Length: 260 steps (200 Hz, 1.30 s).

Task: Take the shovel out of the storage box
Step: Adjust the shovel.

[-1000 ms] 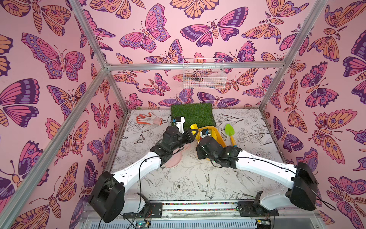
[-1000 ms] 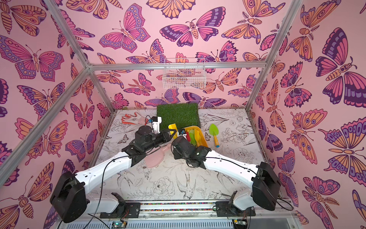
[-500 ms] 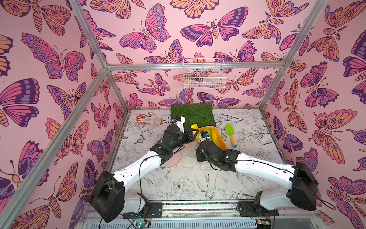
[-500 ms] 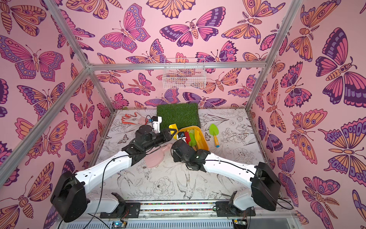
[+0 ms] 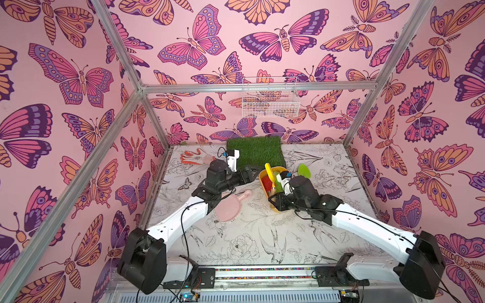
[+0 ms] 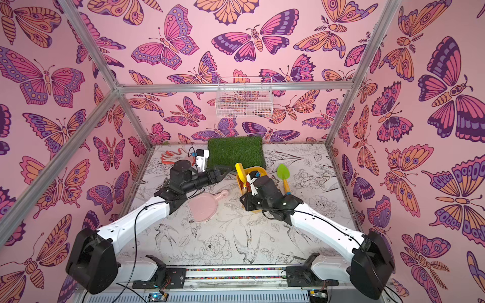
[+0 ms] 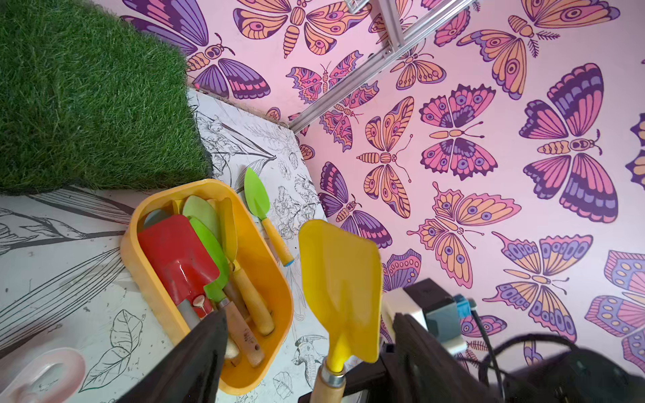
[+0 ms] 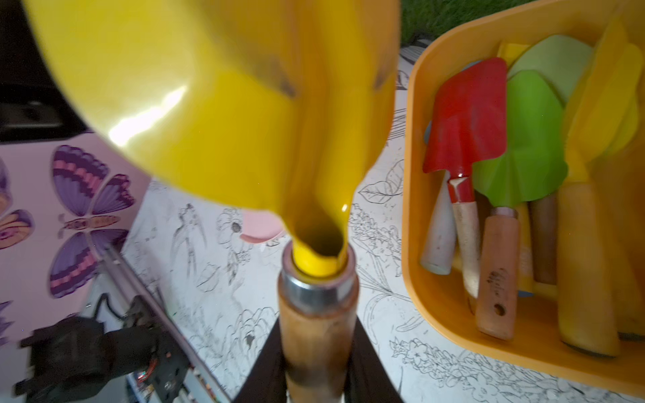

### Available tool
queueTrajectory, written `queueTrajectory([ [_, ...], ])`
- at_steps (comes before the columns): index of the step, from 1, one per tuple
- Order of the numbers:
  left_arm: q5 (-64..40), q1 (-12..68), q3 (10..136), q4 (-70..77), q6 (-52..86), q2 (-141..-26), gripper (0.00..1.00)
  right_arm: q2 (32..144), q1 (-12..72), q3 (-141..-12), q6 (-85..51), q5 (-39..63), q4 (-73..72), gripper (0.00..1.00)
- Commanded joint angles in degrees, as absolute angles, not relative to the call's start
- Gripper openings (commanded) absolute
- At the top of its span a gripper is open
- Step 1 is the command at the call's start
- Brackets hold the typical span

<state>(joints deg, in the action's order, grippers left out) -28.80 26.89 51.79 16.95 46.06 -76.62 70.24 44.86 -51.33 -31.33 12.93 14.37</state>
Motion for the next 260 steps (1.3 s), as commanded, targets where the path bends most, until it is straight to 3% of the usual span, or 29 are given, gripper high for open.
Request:
queueTrajectory([
  [1, -35.71, 25.45, 49.22, 20.74, 41.98, -74.35, 0.78, 67.93, 40.38, -51.49, -29.36, 32.01, 11.42, 0.09],
  [58, -43.87, 24.11, 48.43, 26.08, 37.34, -75.10, 0.70, 66.88, 36.22, -51.42, -29.11, 52.66, 7.50, 0.10],
  [90, -47.75, 22.84, 47.17, 35.25, 40.97, -77.74, 0.60, 67.92, 35.73, -51.15, -31.37, 59.62, 3.40, 0.09],
  [133, -48.86, 21.90, 44.93, 45.93, 44.18, -79.42, 0.59, 68.14, 35.74, -50.98, -33.61, 63.36, 0.11, 0.08],
  [201, -53.01, 21.80, 44.69, 59.85, 53.09, -83.64, 0.45, 69.48, 35.73, -51.06, -35.78, 65.13, -2.51, 0.05],
  [260, -53.35, 21.80, 45.57, 59.68, 53.09, -85.01, 0.44, 70.60, 35.77, -51.16, -37.29, 66.17, -4.16, 0.05],
])
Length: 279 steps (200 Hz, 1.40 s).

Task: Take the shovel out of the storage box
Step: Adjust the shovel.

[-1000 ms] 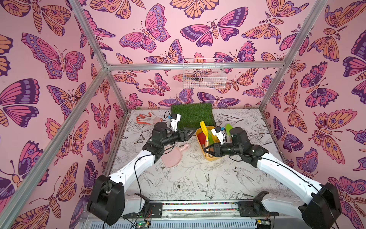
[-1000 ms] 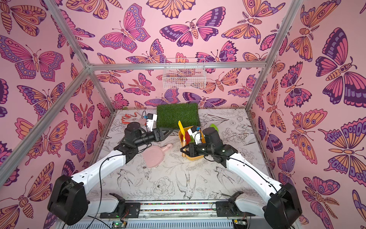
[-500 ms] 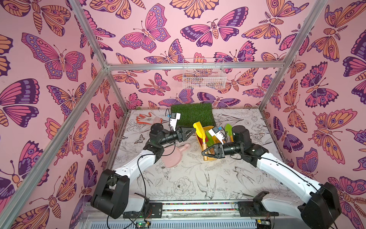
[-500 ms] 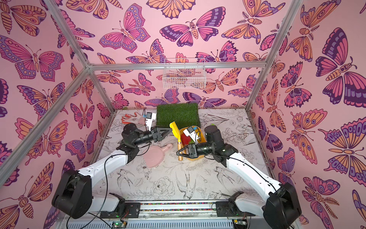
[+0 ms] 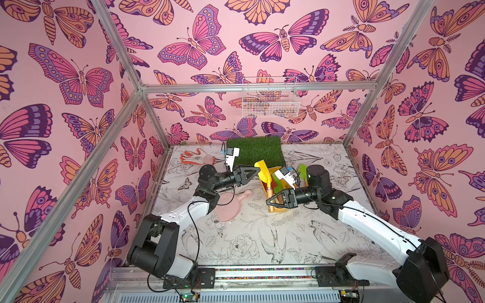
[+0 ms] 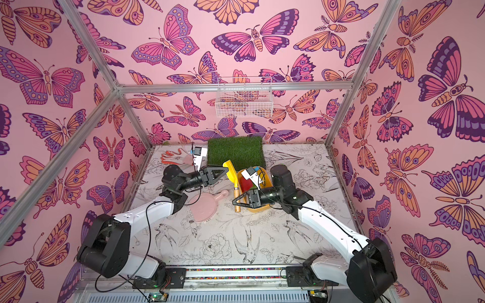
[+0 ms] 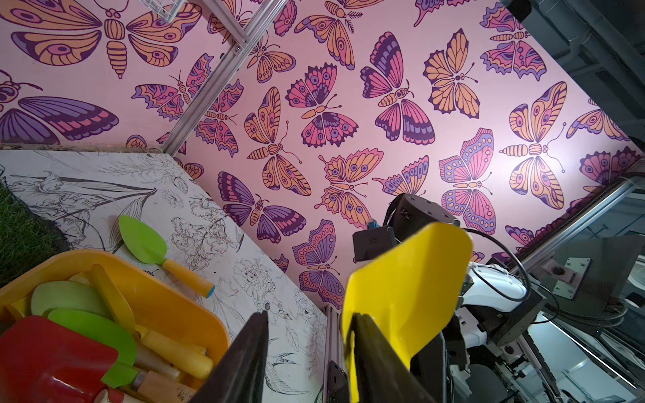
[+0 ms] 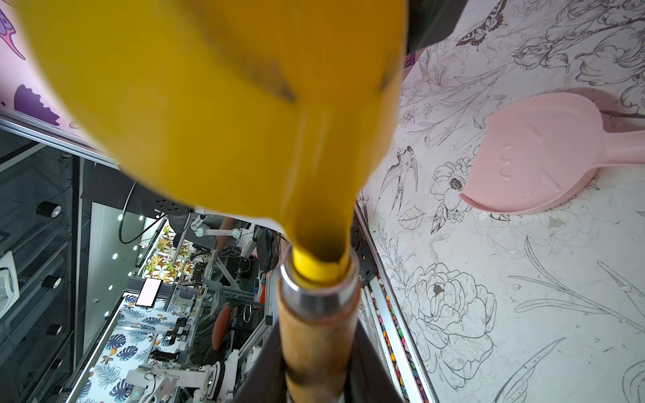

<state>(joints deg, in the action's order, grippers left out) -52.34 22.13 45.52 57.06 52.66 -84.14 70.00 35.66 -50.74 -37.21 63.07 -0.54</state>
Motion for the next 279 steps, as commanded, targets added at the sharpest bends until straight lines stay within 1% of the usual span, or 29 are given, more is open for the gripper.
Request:
queueTrajectory([
  [1, -53.35, 21.80, 45.55, 59.72, 53.09, -85.04, 0.44, 70.59, 35.77, -51.15, -37.32, 66.18, -4.15, 0.05],
  [20, -53.50, 21.81, 45.53, 60.64, 53.17, -85.37, 0.39, 70.98, 35.77, -51.07, -38.18, 66.43, -5.33, 0.05],
  [32, -53.82, 21.87, 45.53, 61.18, 53.31, -85.58, 0.38, 71.03, 35.77, -51.06, -38.49, 66.45, -5.63, 0.05],
  [60, -54.14, 21.88, 45.35, 62.67, 53.57, -85.66, 0.28, 71.02, 35.77, -51.12, -38.75, 66.53, -5.84, 0.05],
  [89, -54.49, 22.06, 45.35, 62.67, 53.48, -85.66, 0.14, 71.58, 35.76, -51.15, -39.20, 66.53, -6.40, 0.06],
  [105, -54.25, 22.04, 45.26, 62.60, 53.48, -85.61, 0.02, 71.96, 35.77, -51.33, -39.22, 66.38, -6.21, 0.09],
  [108, -54.19, 22.00, 45.22, 62.51, 53.52, -85.50, 0.00, 71.98, 35.74, -51.33, -39.20, 66.36, -6.19, 0.11],
  [120, -53.69, 21.98, 45.15, 62.24, 53.35, -85.32, 0.00, 71.90, 35.77, -51.42, -38.84, 65.76, -5.54, 0.23],
  [124, -53.55, 21.96, 45.09, 62.18, 53.28, -85.26, 0.00, 71.77, 35.77, -51.45, -38.43, 65.52, -4.93, 0.29],
  [134, -52.90, 21.88, 44.92, 61.78, 53.11, -84.98, 0.00, 71.46, 35.62, -51.63, -37.34, 64.29, -3.00, 0.49],
  [148, -51.37, 21.63, 44.78, 59.46, 52.66, -84.09, 0.00, 70.91, 35.63, -52.20, -34.32, 62.01, 1.14, 0.70],
  [153, -50.87, 21.54, 44.67, 58.45, 52.43, -83.70, 0.00, 70.58, 35.58, -52.36, -33.23, 60.96, 2.32, 0.73],
  [159, -50.11, 21.42, 44.66, 56.82, 51.96, -83.20, 0.00, 70.20, 35.53, -52.45, -32.13, 59.70, 3.58, 0.74],
  [173, -47.91, 21.44, 44.60, 51.85, 49.31, -81.35, 0.00, 69.09, 35.42, -52.47, -29.96, 56.53, 5.39, 0.76],
  [183, -46.06, 21.41, 44.27, 48.75, 47.52, -80.00, 0.00, 68.39, 35.42, -52.79, -28.74, 51.95, 7.71, 0.75],
  [188, -45.05, 21.40, 44.13, 47.44, 46.80, -79.19, 0.00, 68.05, 35.46, -52.97, -27.94, 49.56, 8.92, 0.74],
  [204, -42.09, 21.45, 44.12, 42.10, 45.04, -76.86, 0.00, 66.90, 35.51, -53.52, -26.62, 40.51, 12.87, 0.66],
  [227, -38.54, 21.79, 44.54, 34.60, 42.69, -74.27, 0.00, 64.98, 36.72, -53.61, -26.23, 26.21, 16.04, 0.59],
  [241, -34.99, 22.47, 44.97, 29.07, 40.53, -73.52, 0.00, 63.88, 39.44, -53.59, -26.53, 17.31, 16.88, 0.56],
  [249, -32.62, 22.79, 45.27, 25.87, 39.42, -70.80, 0.00, 63.72, 41.64, -54.16, -26.22, 11.97, 17.95, 0.55],
  [265, -28.46, 23.35, 44.74, 23.12, 37.47, -68.85, 0.00, 64.20, 47.54, -56.59, -24.43, 0.12, 21.51, 0.54],
  [279, -25.70, 23.85, 44.27, 21.55, 36.17, -67.38, 0.00, 65.35, 51.81, -58.47, -24.00, -7.32, 23.33, 0.54],
])
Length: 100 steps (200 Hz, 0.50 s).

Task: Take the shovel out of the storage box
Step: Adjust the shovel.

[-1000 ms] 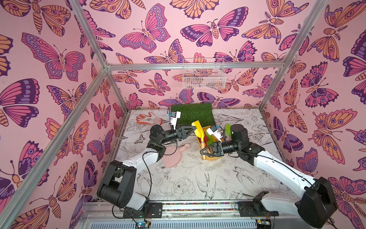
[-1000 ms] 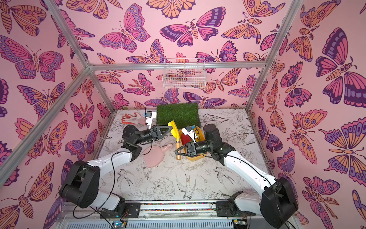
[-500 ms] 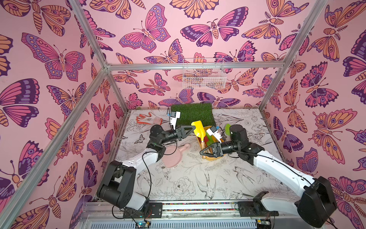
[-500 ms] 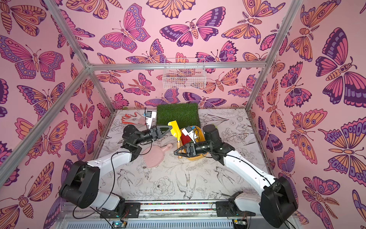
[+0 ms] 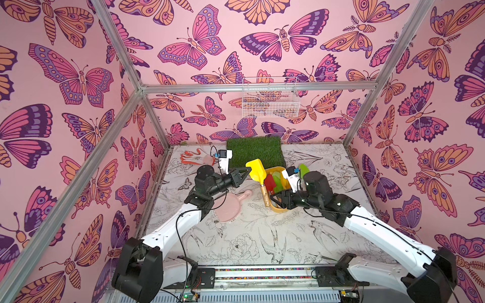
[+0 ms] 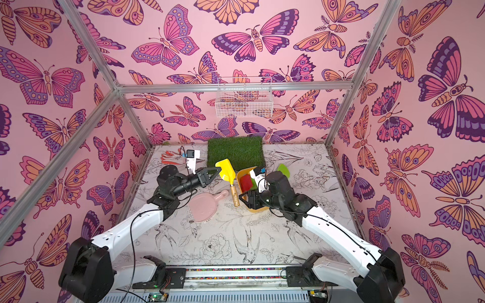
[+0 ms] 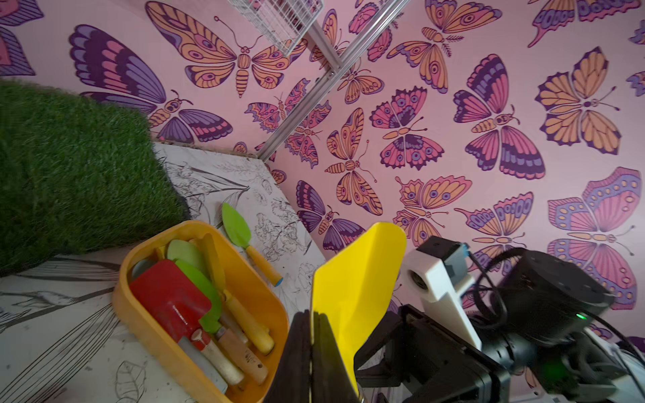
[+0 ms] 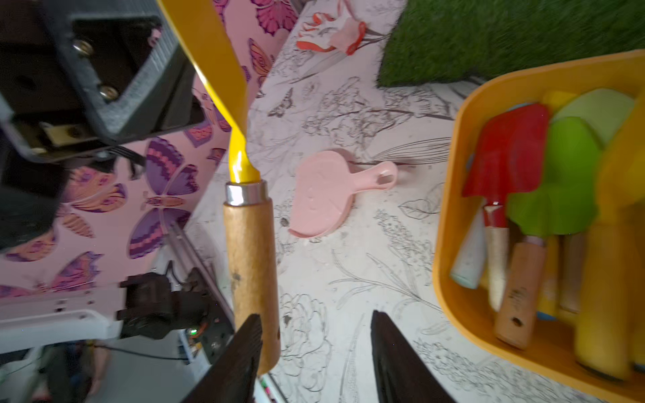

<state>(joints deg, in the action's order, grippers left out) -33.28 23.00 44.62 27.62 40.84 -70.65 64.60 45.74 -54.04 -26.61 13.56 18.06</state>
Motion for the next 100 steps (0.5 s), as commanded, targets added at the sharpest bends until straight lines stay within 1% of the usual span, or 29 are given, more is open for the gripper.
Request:
queueTrajectory([
  [1, -25.51, 23.88, 44.24, 21.41, 36.15, -67.22, 0.00, 65.42, 52.09, -58.64, -23.95, -7.62, 23.49, 0.54],
  [38, -23.17, 24.69, 44.65, 18.51, 34.78, -66.24, 0.00, 71.28, 59.81, -64.31, -24.61, -20.58, 27.31, 0.52],
  [63, -23.19, 24.70, 45.09, 18.04, 35.16, -66.96, 0.00, 76.37, 62.93, -68.55, -25.08, -24.72, 29.70, 0.51],
  [100, -23.46, 24.78, 45.36, 18.06, 35.20, -67.60, 0.00, 81.97, 64.66, -73.34, -26.53, -28.05, 32.54, 0.50],
])
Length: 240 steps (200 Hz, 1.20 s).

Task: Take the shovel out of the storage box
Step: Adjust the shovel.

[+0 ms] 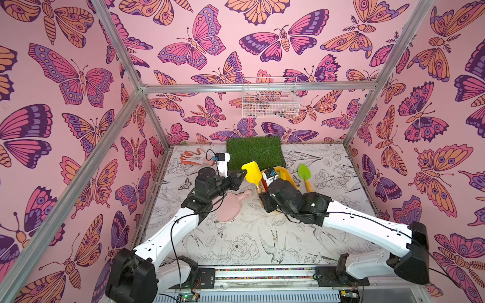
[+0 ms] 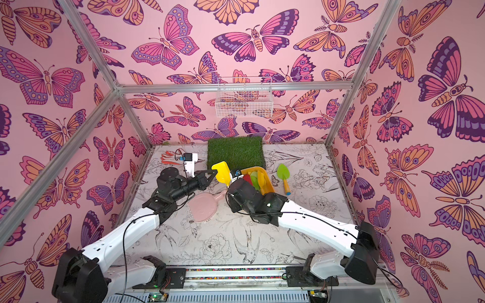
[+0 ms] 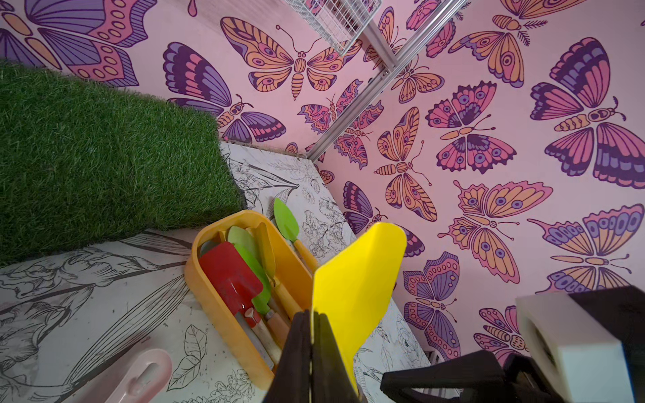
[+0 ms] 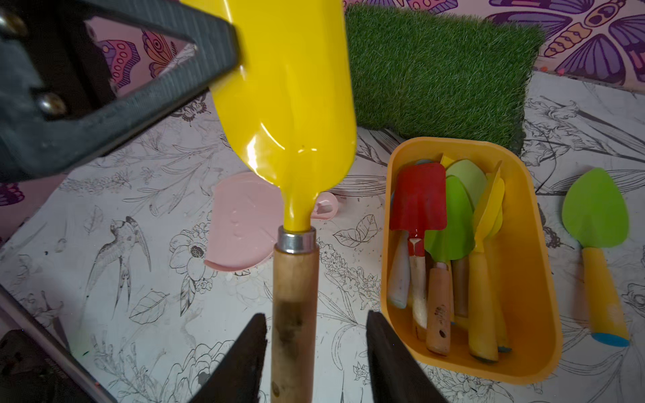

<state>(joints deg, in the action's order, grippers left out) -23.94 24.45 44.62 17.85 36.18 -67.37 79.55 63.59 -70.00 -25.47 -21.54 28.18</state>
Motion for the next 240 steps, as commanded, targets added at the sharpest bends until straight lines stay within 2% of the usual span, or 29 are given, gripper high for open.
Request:
queueTrajectory([
  [1, -23.46, 24.78, 45.36, 18.04, 35.22, -67.59, 0.00, 82.12, 64.68, -73.45, -26.53, -28.18, 32.62, 0.50],
  [39, -23.35, 24.70, 45.53, 18.02, 34.96, -67.59, 0.00, 85.99, 64.76, -75.44, -27.38, -27.31, 34.05, 0.49],
  [104, -23.19, 24.64, 45.88, 17.42, 34.99, -68.01, 0.00, 86.50, 65.15, -73.52, -29.97, -24.64, 34.57, 0.37],
  [174, -23.27, 24.34, 46.05, 17.38, 35.23, -68.06, 0.00, 86.73, 65.39, -72.11, -31.47, -23.37, 34.88, 0.41],
  [213, -23.32, 24.28, 46.05, 17.40, 35.26, -67.94, 0.00, 87.88, 65.31, -72.67, -31.23, -23.02, 34.80, 0.35],
  [240, -23.43, 24.26, 46.03, 17.40, 35.27, -67.93, 0.00, 89.18, 65.32, -73.69, -30.96, -22.24, 34.92, 0.22],
])
